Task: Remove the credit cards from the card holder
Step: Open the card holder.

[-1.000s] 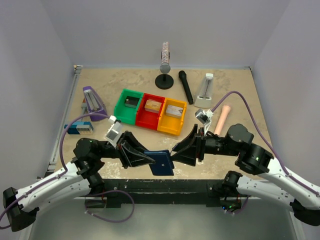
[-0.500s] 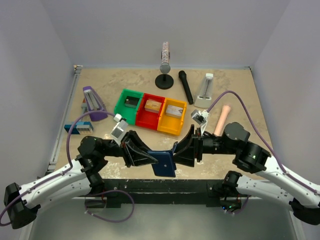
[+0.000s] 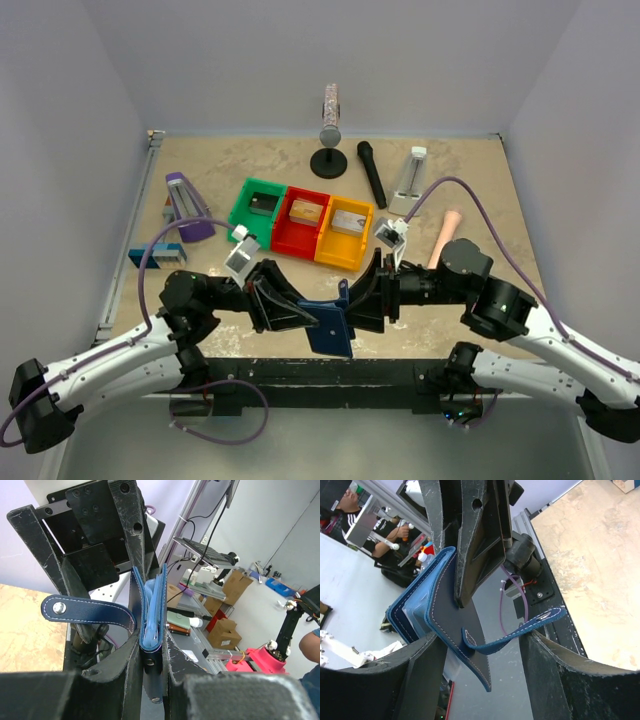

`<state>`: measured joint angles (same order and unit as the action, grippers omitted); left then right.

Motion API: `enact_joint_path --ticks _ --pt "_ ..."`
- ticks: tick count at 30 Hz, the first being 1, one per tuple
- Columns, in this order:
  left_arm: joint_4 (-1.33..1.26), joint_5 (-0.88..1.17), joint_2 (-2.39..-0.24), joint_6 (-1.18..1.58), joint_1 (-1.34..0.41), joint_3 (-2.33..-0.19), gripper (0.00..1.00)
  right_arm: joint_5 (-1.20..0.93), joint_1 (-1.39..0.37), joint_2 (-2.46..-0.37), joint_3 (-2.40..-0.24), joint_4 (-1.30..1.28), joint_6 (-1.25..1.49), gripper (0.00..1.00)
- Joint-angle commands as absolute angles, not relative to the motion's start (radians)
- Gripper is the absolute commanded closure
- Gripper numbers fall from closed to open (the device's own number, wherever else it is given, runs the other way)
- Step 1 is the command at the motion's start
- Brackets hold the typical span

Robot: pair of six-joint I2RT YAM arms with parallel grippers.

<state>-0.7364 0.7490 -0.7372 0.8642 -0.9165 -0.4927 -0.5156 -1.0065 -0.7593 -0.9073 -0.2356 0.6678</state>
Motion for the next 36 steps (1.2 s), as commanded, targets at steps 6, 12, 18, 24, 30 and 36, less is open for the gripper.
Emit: enact_joint_path --ticks 6,12,18,24,30,36 --pt "-0.793 0.663 -0.775 0.868 -0.914 -0.532 1.0 -0.515 -1.045 -0.811 -0.965 -0.242 0.635 0.41" --pt "-0.784 0.655 -0.778 0.868 -0.913 -0.531 1.0 -0.518 -1.054 -0.825 -0.971 -0.247 0.629 0.58" --pt "-0.753 0.64 -0.772 0.862 -0.913 -0.532 0.99 -0.52 -1.068 -0.842 -0.989 -0.273 0.615 0.66" --pt "-0.669 0.608 -0.736 0.819 -0.913 -0.545 0.91 -0.486 -1.068 -0.828 -1.011 -0.328 0.594 0.95" --pt "-0.451 0.448 -0.621 0.733 -0.913 -0.543 0.79 -0.44 -1.066 -0.799 -1.06 -0.445 0.557 1.0" --pt "-0.282 0.162 -0.48 0.793 -0.913 -0.499 0.36 -0.356 -1.066 -0.799 -1.117 -0.572 0.529 1.0"
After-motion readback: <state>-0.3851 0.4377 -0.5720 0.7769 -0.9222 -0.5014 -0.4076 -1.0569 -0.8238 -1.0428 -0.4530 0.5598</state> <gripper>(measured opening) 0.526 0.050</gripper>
